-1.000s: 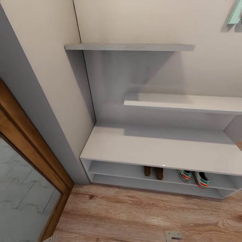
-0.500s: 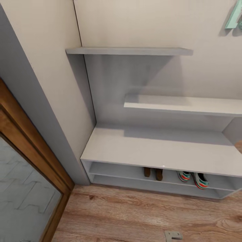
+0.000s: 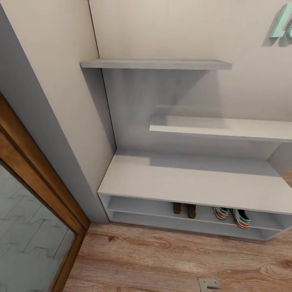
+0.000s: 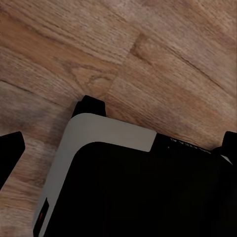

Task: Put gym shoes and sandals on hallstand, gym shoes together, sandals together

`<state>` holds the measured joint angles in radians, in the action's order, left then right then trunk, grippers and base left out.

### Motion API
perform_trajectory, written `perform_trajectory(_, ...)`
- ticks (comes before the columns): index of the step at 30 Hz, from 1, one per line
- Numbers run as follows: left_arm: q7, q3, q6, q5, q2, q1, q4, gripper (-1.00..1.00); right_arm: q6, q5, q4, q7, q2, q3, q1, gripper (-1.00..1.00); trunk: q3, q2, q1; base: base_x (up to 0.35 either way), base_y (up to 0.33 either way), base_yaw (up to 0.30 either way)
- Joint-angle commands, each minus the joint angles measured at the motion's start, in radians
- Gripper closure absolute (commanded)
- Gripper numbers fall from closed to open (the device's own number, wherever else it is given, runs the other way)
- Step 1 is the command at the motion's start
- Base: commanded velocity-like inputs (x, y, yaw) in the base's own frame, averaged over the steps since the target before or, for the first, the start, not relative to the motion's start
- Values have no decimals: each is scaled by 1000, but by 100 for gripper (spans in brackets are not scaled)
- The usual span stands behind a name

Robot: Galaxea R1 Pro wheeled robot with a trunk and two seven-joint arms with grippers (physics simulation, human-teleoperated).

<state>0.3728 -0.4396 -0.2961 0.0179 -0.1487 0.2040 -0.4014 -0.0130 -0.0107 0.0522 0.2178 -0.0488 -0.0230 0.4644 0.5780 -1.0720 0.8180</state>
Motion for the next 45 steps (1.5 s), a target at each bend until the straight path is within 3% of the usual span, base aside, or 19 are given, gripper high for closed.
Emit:
perform_trajectory(1,0,0,0,0,0,0,0,-100,0,0,0,0,0,0,0,-100,0,0,0,0,0,0)
perform_trajectory(8,0,0,0,2,0,-5,12,-100,0,0,0,0,0,0,0,-100,0,0,0,0,0,0)
perform_trajectory(21,0,1,0,2,0,-43,160,-100,0,0,0,0,0,0,0,-100,0,0,0,0,0,0)
perform_trajectory(45,-2,-1,0,3,0,-52,170,-100,0,0,0,0,0,0,0,-100,0,0,0,0,0,0)
